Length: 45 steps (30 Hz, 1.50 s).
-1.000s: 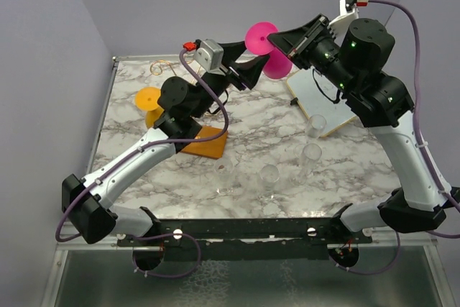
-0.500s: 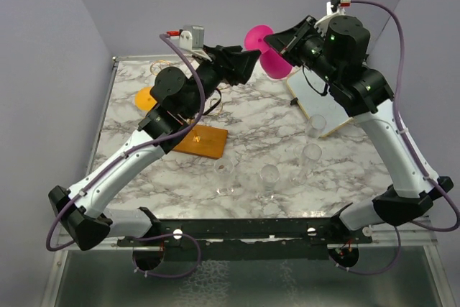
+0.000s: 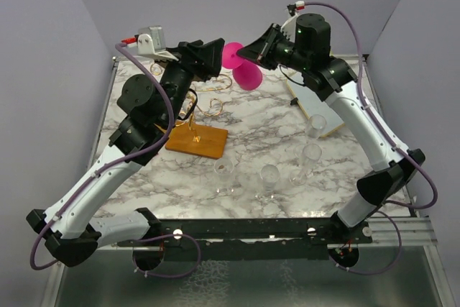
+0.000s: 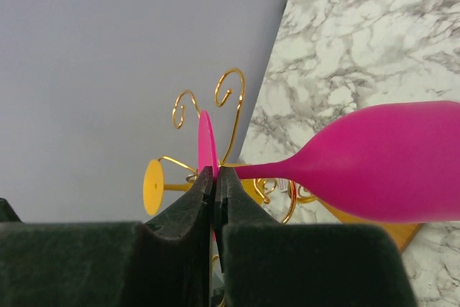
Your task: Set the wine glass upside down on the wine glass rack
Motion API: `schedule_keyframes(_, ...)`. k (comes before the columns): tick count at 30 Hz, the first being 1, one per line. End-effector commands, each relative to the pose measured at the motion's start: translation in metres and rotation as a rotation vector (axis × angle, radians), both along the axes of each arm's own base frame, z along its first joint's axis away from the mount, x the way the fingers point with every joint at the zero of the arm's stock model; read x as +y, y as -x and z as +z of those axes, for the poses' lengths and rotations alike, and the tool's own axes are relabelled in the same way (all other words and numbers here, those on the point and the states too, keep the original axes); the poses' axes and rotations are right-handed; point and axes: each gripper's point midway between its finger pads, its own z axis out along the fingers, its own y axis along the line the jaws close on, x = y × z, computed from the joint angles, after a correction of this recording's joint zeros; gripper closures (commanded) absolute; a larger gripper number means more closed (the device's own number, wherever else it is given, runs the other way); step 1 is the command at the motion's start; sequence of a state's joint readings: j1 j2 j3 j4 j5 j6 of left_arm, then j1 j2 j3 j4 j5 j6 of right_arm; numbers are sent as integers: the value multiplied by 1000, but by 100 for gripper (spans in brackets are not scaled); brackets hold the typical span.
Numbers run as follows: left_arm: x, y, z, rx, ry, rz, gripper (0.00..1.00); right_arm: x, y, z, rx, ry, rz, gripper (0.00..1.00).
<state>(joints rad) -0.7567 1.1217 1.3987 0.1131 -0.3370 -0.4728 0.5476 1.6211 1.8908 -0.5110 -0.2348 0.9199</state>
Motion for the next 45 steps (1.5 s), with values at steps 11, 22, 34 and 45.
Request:
schedule_keyframes(11, 31, 7, 11, -16, -11, 111, 36, 48, 19, -19, 35, -63, 347, 99)
schedule_keyframes(22, 29, 4, 7, -6, -21, 110, 36, 56, 11, -34, 64, -53, 374, 99)
schedule_keyframes(34, 32, -1, -6, 32, -50, 147, 36, 62, 3, -39, 68, -47, 383, 99)
schedule_keyframes(45, 31, -4, -6, 34, -56, 153, 36, 71, 18, -50, 100, -60, 509, 99)
